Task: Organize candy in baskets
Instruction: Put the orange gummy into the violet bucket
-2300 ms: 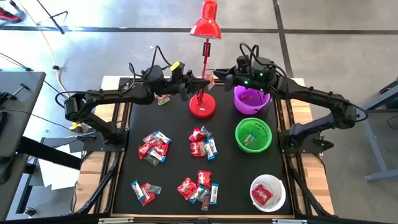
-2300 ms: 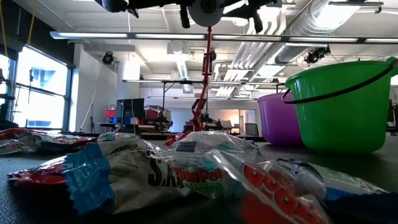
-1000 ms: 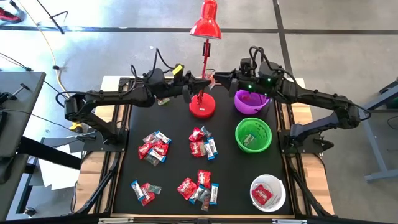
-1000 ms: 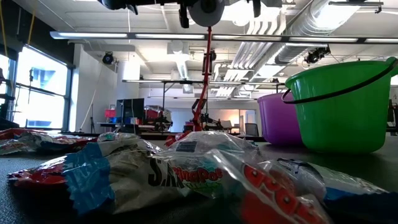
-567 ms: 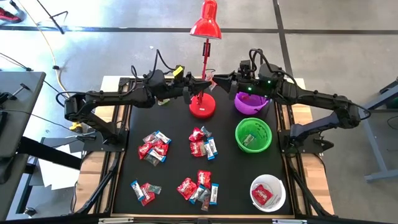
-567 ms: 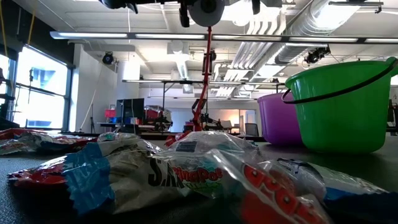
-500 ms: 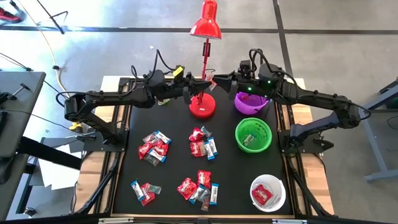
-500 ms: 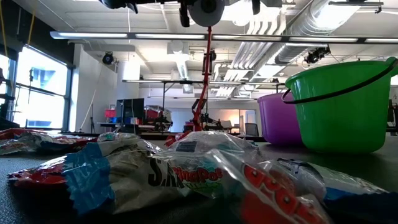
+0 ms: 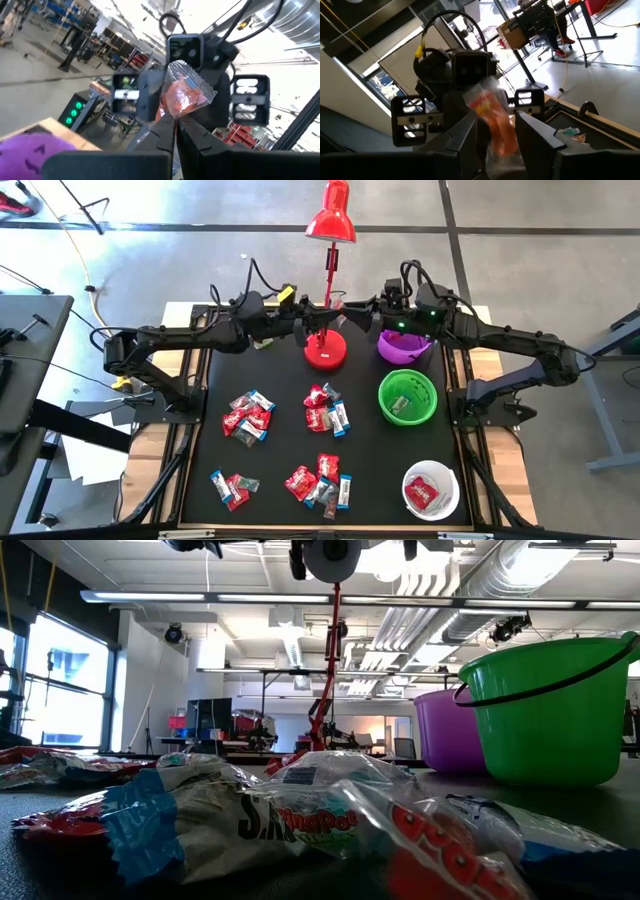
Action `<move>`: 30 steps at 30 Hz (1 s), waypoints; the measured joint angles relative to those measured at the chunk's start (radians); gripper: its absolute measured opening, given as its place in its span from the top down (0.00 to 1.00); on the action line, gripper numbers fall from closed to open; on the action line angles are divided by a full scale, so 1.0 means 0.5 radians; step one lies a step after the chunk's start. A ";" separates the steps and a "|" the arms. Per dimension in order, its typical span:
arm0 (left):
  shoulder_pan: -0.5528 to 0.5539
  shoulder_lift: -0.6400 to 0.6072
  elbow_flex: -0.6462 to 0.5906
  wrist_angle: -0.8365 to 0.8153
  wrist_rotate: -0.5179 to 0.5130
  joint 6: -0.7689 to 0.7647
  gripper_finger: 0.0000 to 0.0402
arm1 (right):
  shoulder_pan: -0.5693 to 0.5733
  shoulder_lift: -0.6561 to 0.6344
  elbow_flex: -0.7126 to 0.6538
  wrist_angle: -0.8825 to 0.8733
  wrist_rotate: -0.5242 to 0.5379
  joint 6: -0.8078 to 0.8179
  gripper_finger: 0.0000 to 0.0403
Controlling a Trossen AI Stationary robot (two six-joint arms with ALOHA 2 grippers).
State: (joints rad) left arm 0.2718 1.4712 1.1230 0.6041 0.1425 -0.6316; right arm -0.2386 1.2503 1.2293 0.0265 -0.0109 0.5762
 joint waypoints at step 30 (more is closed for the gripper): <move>-0.024 0.000 0.116 -0.274 0.019 0.173 1.00 | -0.001 0.000 0.000 0.050 0.041 -0.017 0.97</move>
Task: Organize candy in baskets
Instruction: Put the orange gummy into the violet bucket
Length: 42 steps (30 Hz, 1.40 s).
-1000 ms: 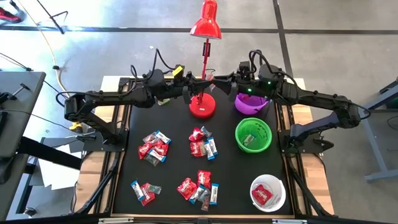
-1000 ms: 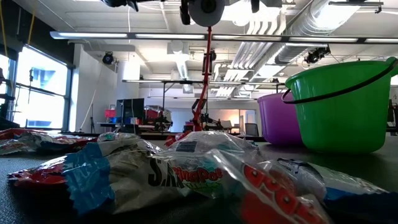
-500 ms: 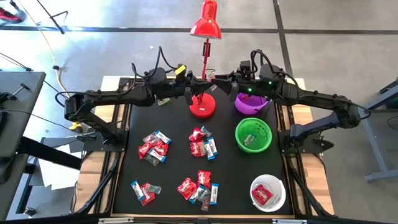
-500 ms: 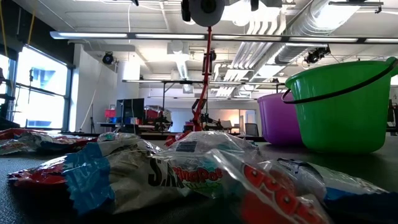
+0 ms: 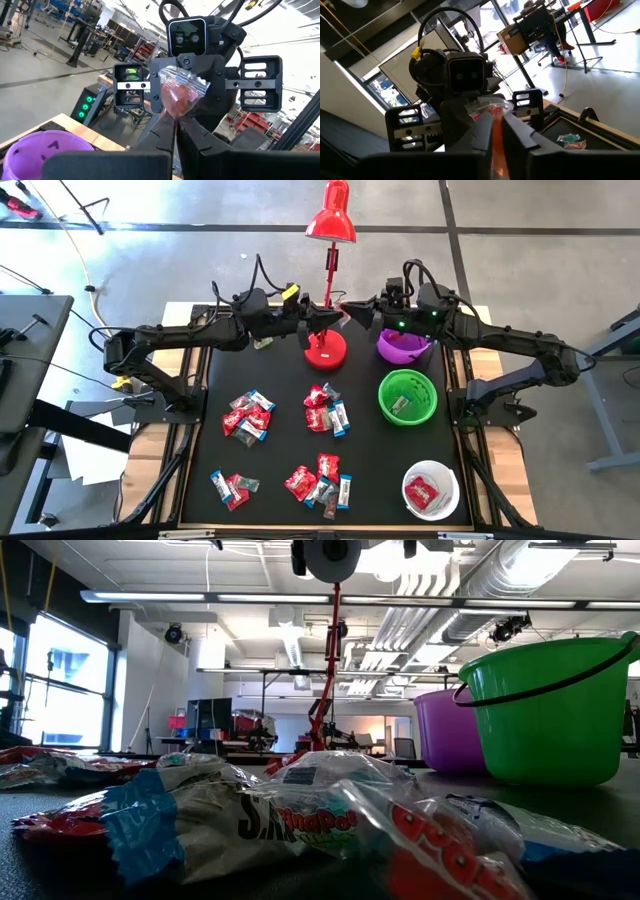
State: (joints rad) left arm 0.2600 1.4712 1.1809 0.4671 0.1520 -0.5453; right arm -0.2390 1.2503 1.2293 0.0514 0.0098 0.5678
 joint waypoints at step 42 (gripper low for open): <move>0.138 -0.127 0.000 -0.524 0.220 0.224 0.74 | -0.277 -0.069 -0.001 -1.947 1.007 0.210 1.00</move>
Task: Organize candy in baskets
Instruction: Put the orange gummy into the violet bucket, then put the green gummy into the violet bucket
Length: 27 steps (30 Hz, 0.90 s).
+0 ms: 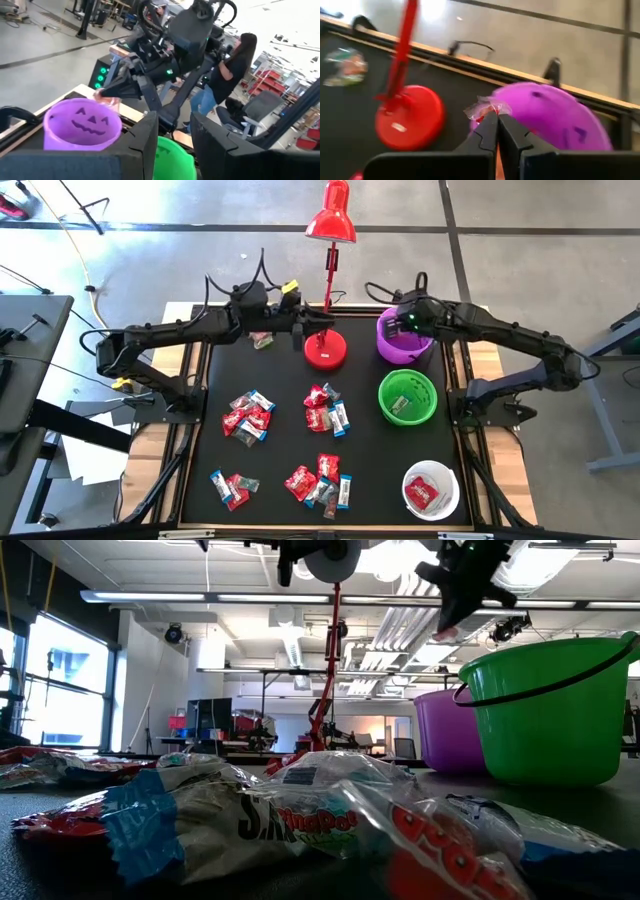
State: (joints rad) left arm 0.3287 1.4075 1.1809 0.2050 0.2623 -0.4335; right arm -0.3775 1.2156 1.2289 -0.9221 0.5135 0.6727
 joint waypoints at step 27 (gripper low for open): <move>0.245 -0.158 0.000 -1.416 -0.287 0.166 0.74 | -0.247 0.031 -0.001 -0.194 -0.734 -0.362 0.68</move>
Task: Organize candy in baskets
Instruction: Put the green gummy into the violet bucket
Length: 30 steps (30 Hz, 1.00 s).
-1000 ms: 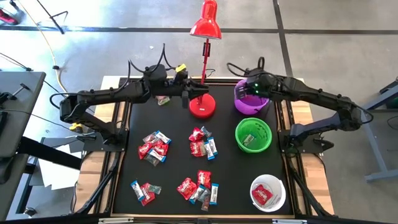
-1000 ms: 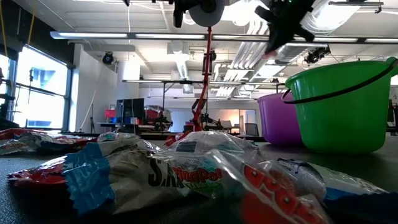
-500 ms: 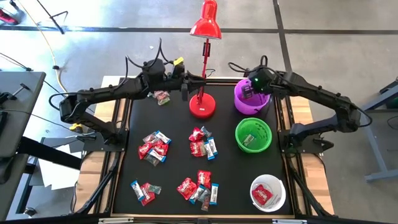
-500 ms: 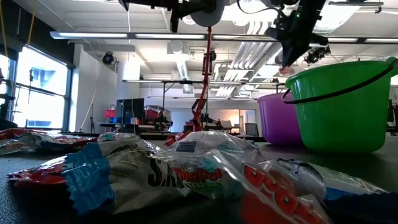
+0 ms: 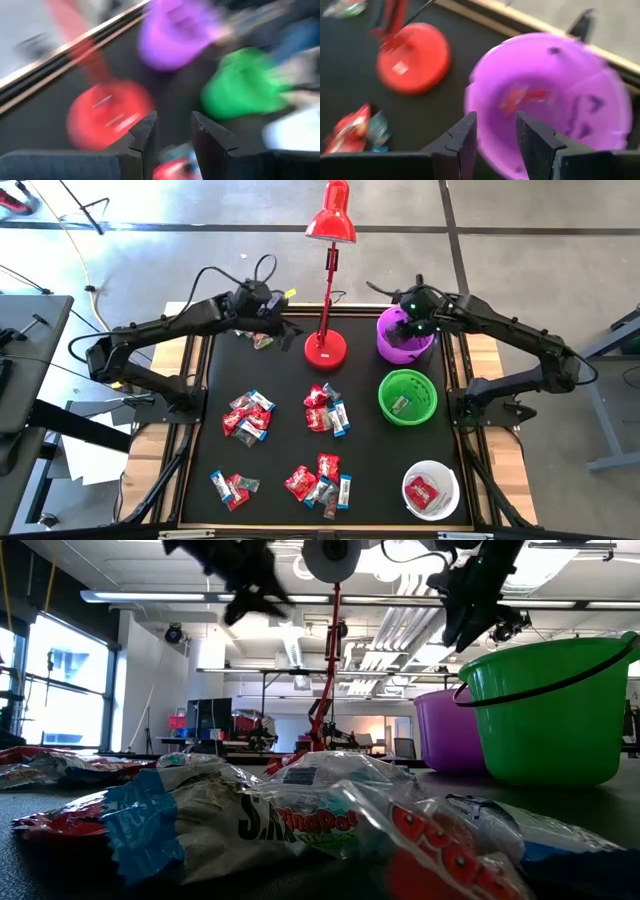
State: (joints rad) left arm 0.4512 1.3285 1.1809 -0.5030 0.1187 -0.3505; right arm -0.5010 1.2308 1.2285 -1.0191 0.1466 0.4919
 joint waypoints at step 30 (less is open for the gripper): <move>0.255 0.483 -0.480 -0.358 -0.736 0.345 0.74 | 0.035 0.000 0.000 0.119 -0.110 0.012 0.68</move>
State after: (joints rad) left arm 0.5786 1.5701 0.9409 -0.6818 -0.2493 -0.1780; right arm -0.4835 1.2308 1.2285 -0.9596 0.0917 0.4978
